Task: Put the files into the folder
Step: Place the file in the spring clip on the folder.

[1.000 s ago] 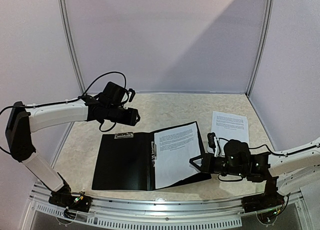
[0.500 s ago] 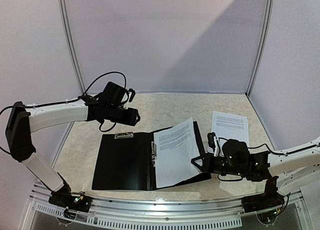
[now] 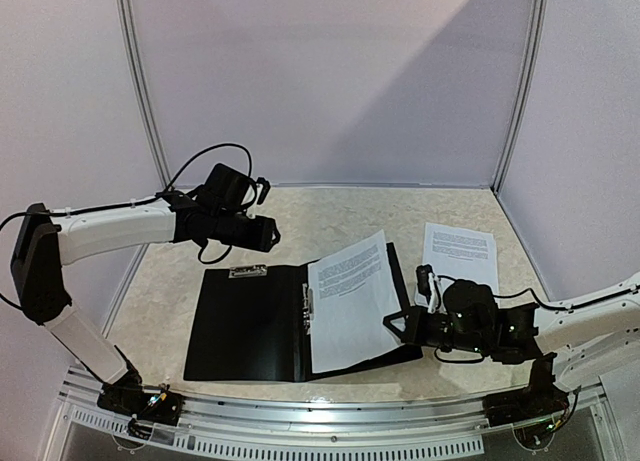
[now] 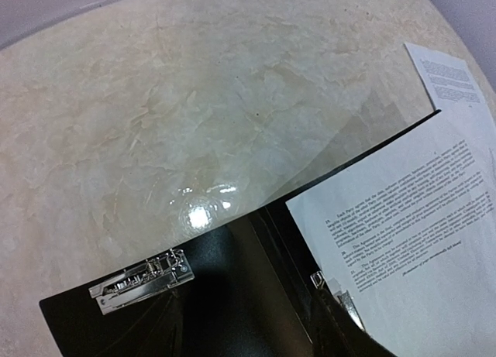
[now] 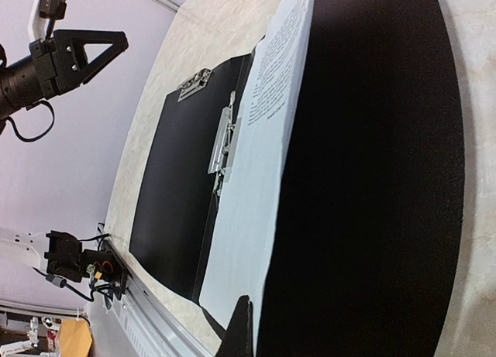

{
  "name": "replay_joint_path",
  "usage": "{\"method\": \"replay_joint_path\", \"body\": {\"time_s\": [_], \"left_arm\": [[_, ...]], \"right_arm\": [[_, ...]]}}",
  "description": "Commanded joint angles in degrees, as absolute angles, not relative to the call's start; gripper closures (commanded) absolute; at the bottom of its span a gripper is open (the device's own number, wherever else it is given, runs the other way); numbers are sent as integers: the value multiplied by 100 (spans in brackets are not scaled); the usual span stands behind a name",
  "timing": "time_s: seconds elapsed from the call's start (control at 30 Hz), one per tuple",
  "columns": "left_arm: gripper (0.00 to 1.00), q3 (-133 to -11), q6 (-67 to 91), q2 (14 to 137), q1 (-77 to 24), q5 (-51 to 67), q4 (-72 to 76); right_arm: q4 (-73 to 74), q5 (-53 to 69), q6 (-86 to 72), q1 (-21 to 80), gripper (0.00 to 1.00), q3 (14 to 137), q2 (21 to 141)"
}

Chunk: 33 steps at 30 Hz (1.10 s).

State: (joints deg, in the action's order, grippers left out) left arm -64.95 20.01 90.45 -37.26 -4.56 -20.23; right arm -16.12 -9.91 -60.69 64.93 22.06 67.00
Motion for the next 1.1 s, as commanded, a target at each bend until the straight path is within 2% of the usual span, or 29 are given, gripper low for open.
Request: {"method": "replay_joint_path", "body": {"time_s": [0.0, 0.4, 0.6, 0.77, 1.07], "left_arm": [[44, -6486, 2039, 9066, -3630, -376, -2012], [44, -6495, 2042, 9053, -3630, -352, -2034], [43, -6504, 2041, 9047, -3630, -329, -2048], [43, -6504, 2042, 9055, -3630, -326, -2043], [44, -6521, 2032, 9057, -3608, -308, -2057]], "right_arm": [[-1731, -1204, -6104, 6531, 100, 2152, 6729], [-1795, -976, -5979, 6539, 98, 2281, 7026], [-1468, -1016, -5927, 6532, 73, 2429, 7012], [-594, -1282, -5657, 6532, 54, 2876, 6866], [1015, -1434, -5435, 6531, 38, 3725, 7111]]}}
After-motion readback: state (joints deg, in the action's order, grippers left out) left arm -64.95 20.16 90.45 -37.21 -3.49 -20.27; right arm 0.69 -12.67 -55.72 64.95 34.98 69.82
